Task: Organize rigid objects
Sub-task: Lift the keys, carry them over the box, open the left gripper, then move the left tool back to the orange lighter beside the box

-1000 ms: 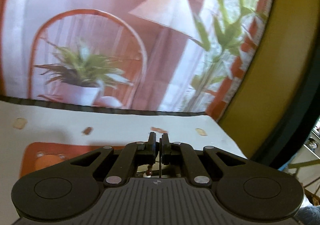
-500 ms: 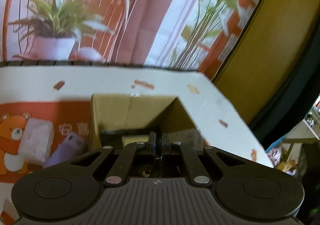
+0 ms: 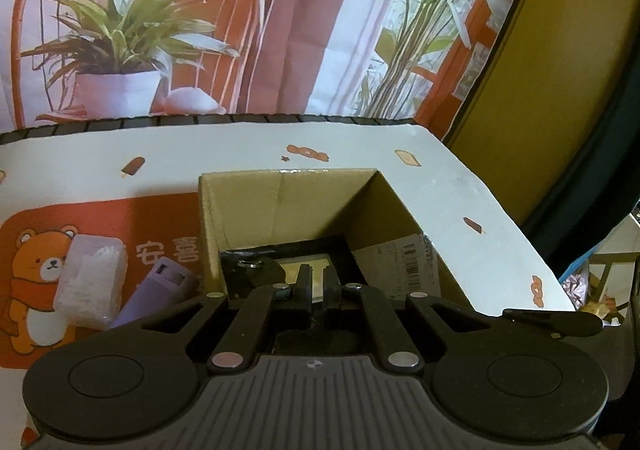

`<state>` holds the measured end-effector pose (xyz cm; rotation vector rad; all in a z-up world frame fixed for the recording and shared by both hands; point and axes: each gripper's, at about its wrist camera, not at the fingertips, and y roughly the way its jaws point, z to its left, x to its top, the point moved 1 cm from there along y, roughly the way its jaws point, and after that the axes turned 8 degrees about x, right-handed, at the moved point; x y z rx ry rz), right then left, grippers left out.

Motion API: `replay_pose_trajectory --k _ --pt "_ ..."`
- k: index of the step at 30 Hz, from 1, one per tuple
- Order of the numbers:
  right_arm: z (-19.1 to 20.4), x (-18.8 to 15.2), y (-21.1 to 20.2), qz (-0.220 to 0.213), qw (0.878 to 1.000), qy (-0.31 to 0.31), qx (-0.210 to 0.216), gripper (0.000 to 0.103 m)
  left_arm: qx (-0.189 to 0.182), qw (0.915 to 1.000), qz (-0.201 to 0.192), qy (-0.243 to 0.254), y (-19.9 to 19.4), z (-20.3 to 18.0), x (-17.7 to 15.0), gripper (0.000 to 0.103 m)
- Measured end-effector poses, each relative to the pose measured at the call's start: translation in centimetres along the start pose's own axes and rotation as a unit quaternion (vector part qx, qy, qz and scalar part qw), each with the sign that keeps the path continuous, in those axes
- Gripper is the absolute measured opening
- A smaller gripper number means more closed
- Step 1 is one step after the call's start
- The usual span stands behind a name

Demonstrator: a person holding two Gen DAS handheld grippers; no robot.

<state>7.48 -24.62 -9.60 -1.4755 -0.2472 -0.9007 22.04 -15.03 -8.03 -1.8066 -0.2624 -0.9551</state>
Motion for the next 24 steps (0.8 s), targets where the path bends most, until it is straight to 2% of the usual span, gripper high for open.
replay_pose_trajectory --k 4,6,8,16,18,24 --pt "0.0 0.1 0.0 0.000 1.000 0.000 0.000 0.023 0.010 0.9999 -0.004 0.003 -0.4 0.2 0.0 0.016" --pt "0.0 0.1 0.0 0.000 1.000 0.000 0.000 0.023 0.014 0.9999 -0.007 0.002 -0.6 0.3 0.1 0.035" --pt "0.0 0.0 0.0 0.000 1.000 0.000 0.000 0.023 0.019 0.9998 -0.009 0.005 -0.8 0.2 0.1 0.047" --pt "0.0 0.0 0.0 0.000 1.000 0.000 0.001 0.023 0.021 0.9993 -0.024 0.017 -1.9 0.1 0.3 0.076" --pt "-0.1 0.0 0.0 0.000 1.000 0.000 0.001 0.023 0.024 0.9992 -0.027 0.017 -2.1 0.1 0.3 0.088" --pt "0.0 0.0 -0.1 0.000 1.000 0.001 0.001 0.023 0.038 0.9986 -0.036 0.010 -2.8 0.4 0.5 0.094"
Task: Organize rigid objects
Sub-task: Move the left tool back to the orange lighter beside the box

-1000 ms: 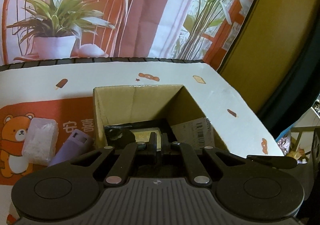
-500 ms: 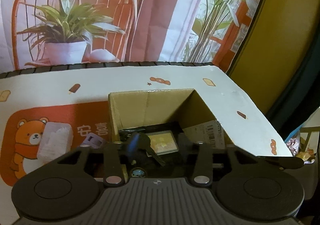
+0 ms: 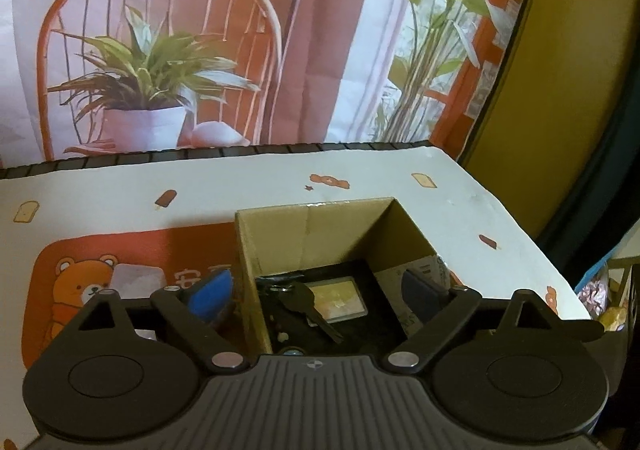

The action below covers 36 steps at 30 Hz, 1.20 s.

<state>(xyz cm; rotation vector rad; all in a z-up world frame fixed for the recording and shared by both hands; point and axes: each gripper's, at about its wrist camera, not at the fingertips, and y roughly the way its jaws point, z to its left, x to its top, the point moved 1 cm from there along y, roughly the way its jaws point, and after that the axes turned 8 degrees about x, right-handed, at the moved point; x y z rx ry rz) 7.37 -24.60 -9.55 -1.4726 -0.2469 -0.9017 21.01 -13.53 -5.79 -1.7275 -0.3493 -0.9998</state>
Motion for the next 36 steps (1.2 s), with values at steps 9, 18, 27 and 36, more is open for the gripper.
replay_pose_trajectory --k 9,18,27,36 --pt "0.0 0.0 0.0 0.000 1.000 0.001 0.000 0.024 0.043 0.9990 -0.013 0.002 -1.6 1.9 0.1 0.099" --pt "0.0 0.0 0.0 0.000 1.000 0.001 0.001 0.026 0.112 0.9935 0.006 -0.017 -3.8 7.0 -2.4 0.099" --pt "0.2 0.0 0.1 -0.002 1.000 0.003 0.002 0.027 0.153 0.9844 0.065 -0.057 -4.9 10.9 -6.6 0.099" --pt "0.0 0.0 0.0 -0.003 1.000 0.004 0.003 0.027 0.169 0.9706 0.123 -0.119 -4.9 12.1 -8.9 0.098"
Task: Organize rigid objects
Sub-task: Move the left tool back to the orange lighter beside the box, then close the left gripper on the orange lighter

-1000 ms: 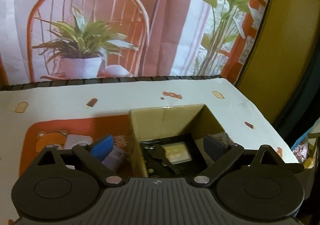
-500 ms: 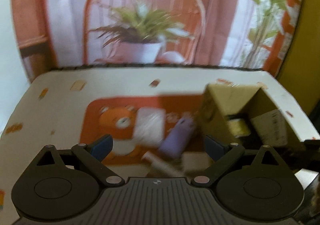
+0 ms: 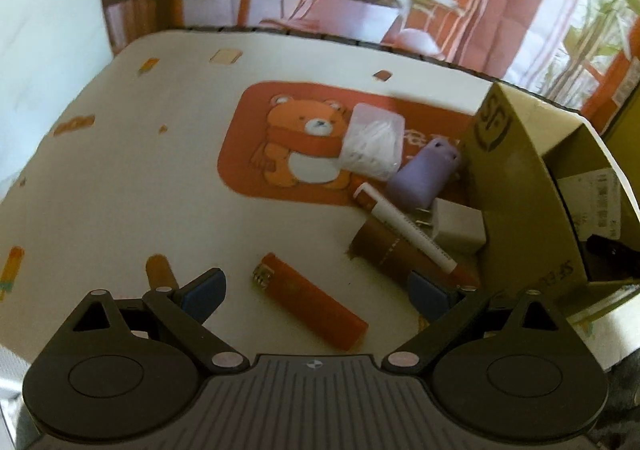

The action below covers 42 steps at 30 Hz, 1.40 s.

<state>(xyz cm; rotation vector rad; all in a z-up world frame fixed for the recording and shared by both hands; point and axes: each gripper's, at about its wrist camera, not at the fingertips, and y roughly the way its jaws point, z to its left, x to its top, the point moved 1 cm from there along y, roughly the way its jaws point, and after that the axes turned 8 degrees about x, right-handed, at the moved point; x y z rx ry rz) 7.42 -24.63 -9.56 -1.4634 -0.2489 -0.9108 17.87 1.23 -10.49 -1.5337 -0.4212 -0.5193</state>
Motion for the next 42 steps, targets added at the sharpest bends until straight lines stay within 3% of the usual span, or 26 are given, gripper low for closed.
replay_pose_trajectory --k 7,10,13,15,17,21,30,42 --pt "0.0 0.0 0.0 0.000 1.000 0.000 0.000 0.027 0.029 0.9991 0.026 -0.017 1.3 -0.4 -0.5 0.096" --pt "0.0 0.0 0.0 0.000 1.000 0.000 0.000 0.027 0.034 0.9988 0.033 -0.010 1.7 -0.8 -0.7 0.090" --pt "0.0 0.0 0.0 -0.001 1.000 0.000 -0.001 0.025 0.032 0.9989 0.035 -0.004 1.9 -1.1 -0.7 0.080" --pt "0.0 0.0 0.0 -0.003 1.000 0.000 -0.003 0.023 0.025 0.9991 0.035 -0.003 2.1 -1.2 -0.9 0.059" --pt "-0.1 0.0 -0.1 -0.004 1.000 0.001 -0.005 0.020 0.025 0.9991 0.033 -0.003 2.2 -1.2 -0.9 0.048" --pt "-0.3 0.0 -0.2 -0.006 1.000 0.002 -0.007 0.018 0.014 0.9996 0.024 -0.002 1.9 -1.2 -1.1 0.036" --pt "-0.3 0.0 -0.2 -0.007 1.000 0.002 -0.007 0.018 0.003 0.9996 0.005 0.028 1.8 -2.0 -1.3 0.030" --pt "-0.3 0.0 -0.2 -0.007 1.000 0.002 -0.007 0.017 0.024 0.9985 0.007 0.048 2.2 -2.4 -1.1 0.034"
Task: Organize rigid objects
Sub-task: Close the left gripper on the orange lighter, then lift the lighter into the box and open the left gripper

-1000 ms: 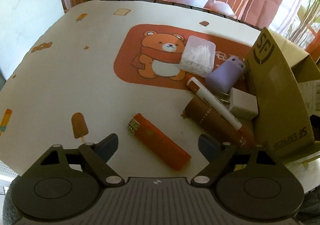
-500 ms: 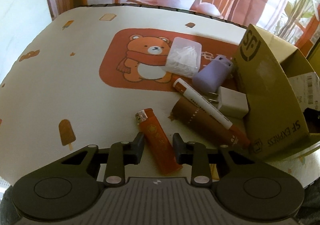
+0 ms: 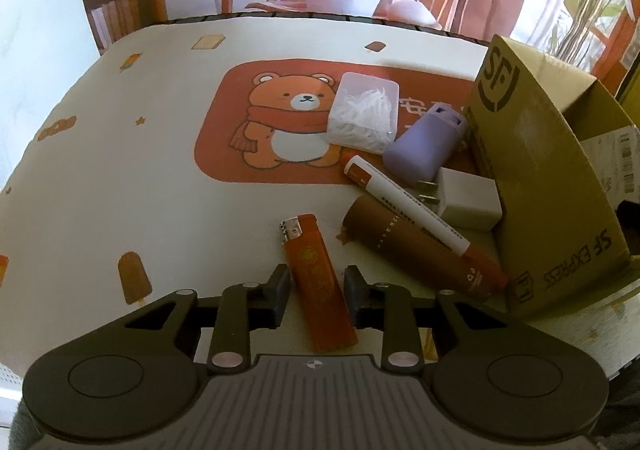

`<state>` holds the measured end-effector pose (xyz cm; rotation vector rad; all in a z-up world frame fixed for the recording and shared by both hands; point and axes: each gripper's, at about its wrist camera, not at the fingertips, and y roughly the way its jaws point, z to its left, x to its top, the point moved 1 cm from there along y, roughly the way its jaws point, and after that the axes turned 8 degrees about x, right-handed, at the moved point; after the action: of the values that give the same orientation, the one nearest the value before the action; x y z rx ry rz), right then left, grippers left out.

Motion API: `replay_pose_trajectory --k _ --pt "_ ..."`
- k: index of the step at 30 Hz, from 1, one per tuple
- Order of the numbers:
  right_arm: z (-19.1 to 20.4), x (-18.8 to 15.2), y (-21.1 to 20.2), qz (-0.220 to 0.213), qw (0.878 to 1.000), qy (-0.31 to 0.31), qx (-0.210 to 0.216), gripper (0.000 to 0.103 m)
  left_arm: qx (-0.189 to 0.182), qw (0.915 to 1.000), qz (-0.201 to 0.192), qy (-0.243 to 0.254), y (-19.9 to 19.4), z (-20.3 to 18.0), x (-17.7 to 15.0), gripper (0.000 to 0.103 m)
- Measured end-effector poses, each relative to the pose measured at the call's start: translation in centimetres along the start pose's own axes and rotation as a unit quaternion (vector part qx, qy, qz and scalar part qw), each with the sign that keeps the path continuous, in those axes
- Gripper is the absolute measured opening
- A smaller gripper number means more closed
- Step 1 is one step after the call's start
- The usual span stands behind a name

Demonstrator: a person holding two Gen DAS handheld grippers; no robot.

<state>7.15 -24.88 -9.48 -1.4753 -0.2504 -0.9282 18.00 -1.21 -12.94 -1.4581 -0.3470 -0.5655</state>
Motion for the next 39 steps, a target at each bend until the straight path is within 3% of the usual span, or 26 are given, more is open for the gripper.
replay_pose_trajectory --k 4,6,28,39 --pt "0.0 0.0 0.0 0.000 1.000 0.000 0.000 0.017 0.004 1.0000 -0.005 0.002 0.0 0.1 -0.1 0.035" --pt "0.0 0.0 0.0 0.000 1.000 0.000 -0.001 0.016 -0.001 1.0000 -0.008 -0.003 0.0 0.3 -0.1 0.026" --pt "0.0 0.0 0.0 -0.002 1.000 0.000 -0.001 0.016 0.002 0.9965 -0.079 -0.027 -3.0 1.1 1.3 0.026" --pt "-0.1 -0.1 0.0 -0.002 1.000 0.000 0.000 0.016 -0.063 0.9905 -0.120 -0.021 -5.9 -0.7 3.9 0.026"
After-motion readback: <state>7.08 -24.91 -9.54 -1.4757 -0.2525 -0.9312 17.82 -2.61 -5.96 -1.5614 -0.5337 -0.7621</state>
